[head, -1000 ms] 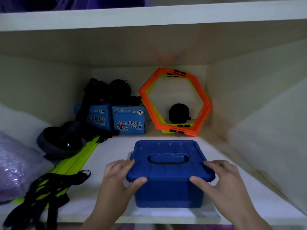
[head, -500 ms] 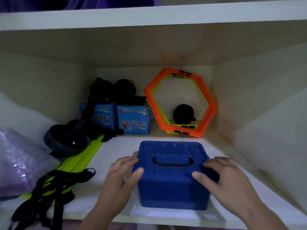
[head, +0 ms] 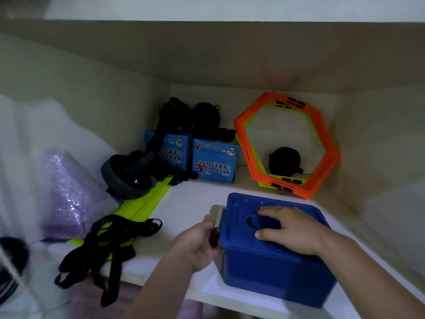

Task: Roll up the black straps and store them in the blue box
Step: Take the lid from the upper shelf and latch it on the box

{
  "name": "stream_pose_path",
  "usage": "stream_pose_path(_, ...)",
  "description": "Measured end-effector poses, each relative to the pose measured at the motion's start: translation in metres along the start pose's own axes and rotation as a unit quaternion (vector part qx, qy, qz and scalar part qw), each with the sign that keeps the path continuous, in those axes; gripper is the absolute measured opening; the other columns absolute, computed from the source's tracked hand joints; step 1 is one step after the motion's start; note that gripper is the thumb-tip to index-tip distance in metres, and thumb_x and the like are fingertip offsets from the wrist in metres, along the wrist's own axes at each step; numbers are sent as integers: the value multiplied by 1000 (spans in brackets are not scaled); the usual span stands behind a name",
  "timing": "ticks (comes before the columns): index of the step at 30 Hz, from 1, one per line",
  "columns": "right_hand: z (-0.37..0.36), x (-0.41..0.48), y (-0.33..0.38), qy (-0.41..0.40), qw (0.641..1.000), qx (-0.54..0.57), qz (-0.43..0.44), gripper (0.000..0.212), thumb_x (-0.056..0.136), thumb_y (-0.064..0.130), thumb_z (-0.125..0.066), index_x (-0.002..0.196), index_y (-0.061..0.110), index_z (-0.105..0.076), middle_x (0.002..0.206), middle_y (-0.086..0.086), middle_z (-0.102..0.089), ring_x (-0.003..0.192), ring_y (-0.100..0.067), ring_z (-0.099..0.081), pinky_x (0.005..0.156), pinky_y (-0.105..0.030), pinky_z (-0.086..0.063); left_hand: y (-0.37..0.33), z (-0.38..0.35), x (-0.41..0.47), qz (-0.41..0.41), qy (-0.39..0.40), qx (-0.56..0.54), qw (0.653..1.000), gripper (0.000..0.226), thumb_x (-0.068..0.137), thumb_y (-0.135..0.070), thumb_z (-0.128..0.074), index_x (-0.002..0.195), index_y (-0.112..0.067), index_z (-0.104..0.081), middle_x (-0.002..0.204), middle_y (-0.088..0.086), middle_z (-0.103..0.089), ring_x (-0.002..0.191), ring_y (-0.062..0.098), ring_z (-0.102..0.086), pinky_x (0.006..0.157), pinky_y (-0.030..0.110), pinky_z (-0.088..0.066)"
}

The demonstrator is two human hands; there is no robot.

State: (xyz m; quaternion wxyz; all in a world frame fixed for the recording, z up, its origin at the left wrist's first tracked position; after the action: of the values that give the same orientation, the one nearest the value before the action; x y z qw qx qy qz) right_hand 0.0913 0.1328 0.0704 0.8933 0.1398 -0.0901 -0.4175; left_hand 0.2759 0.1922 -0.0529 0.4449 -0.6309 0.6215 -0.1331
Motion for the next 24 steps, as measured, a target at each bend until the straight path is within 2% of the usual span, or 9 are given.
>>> stream_pose_path(5, -7, -3, -5, -2, 1000, 23, 1, 81, 82, 67, -62, 153, 36, -38, 162, 20, -28, 154, -11, -16, 125, -35, -12, -15, -13, 2, -40, 46, 62, 996, 39, 97, -25, -60, 131, -6, -63, 135, 23, -63, 110, 34, -60, 99, 44, -47)
stream_pose_path(7, -8, -4, -5, -4, 1000, 25, 1, 80, 84, 66, -62, 153, 36, -36, 162, 20, -27, 153, -8, -17, 125, -32, -12, -21, -18, 2, -49, 50, 83, 994, 41, 95, -28, -64, 130, -8, -62, 135, 24, -62, 107, 33, -61, 96, 44, -48)
stream_pose_path(11, -10, -5, -3, 5, 1000, 24, -1, 79, 86, 63, -61, 154, 35, -34, 163, 20, -25, 152, -6, -16, 122, -29, -10, -29, -30, 0, -73, 45, 135, 987, 7, 94, -16, -66, 93, -12, -60, 99, 19, -68, 84, 32, -66, 71, 39, -57)
stream_pose_path(13, -10, -6, -3, 11, 1000, 23, -4, 79, 87, 63, -61, 155, 35, -34, 163, 20, -24, 152, -5, -15, 122, -29, -10, -35, -36, -2, -104, 17, 175, 979, 12, 90, -8, -68, 85, -12, -58, 88, 18, -69, 68, 29, -67, 57, 35, -57)
stream_pose_path(15, -10, -7, -1, 17, 1000, 18, -6, 78, 87, 63, -60, 155, 35, -33, 164, 19, -23, 152, -5, -15, 123, -29, -9, -39, -39, -4, -130, -7, 201, 971, 13, 86, -4, -69, 85, -11, -58, 86, 19, -70, 61, 28, -67, 54, 34, -56)
stream_pose_path(18, -10, -7, 1, 18, 1000, 18, -1, 78, 88, 64, -58, 156, 35, -31, 165, 18, -22, 153, -4, -14, 124, -29, -9, -45, -40, -9, -157, -40, 242, 957, 12, 83, -9, -72, 85, -12, -61, 92, 22, -71, 70, 30, -67, 63, 39, -57)
stream_pose_path(20, -7, -10, 4, 11, 1000, 5, 2, 77, 89, 65, -55, 155, 34, -32, 165, 16, -23, 153, -5, -15, 124, -29, -11, -56, -43, -15, -195, -57, 337, 919, 10, 84, -16, -73, 89, -15, -64, 96, 16, -71, 76, 26, -66, 66, 36, -55)
stream_pose_path(21, -4, -14, 6, 4, 1000, -6, 7, 75, 89, 65, -55, 154, 34, -35, 164, 15, -26, 152, -6, -19, 124, -30, -15, -63, -45, -19, -221, -66, 399, 887, 8, 85, -20, -72, 90, -18, -66, 95, 9, -71, 79, 20, -66, 70, 34, -55)
stream_pose_path(24, 16, -46, 9, -60, 998, 9, 33, 58, 90, 58, -59, 142, 33, -54, 148, 19, -51, 137, -2, -44, 113, -23, -34, -86, -58, -39, -319, -112, 572, 747, 6, 86, -40, -68, 86, -34, -67, 104, -11, -64, 88, 6, -61, 85, 34, -51)
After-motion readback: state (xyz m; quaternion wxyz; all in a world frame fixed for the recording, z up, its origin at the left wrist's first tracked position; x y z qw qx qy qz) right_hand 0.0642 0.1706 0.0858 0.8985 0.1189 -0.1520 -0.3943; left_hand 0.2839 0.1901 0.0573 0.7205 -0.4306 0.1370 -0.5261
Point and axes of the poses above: each hand's wrist, its own x-axis towards the middle knuckle, its own z-axis out of the back of the hand, y = z × x, the point moved 9 cm from there along x, towards the middle knuckle
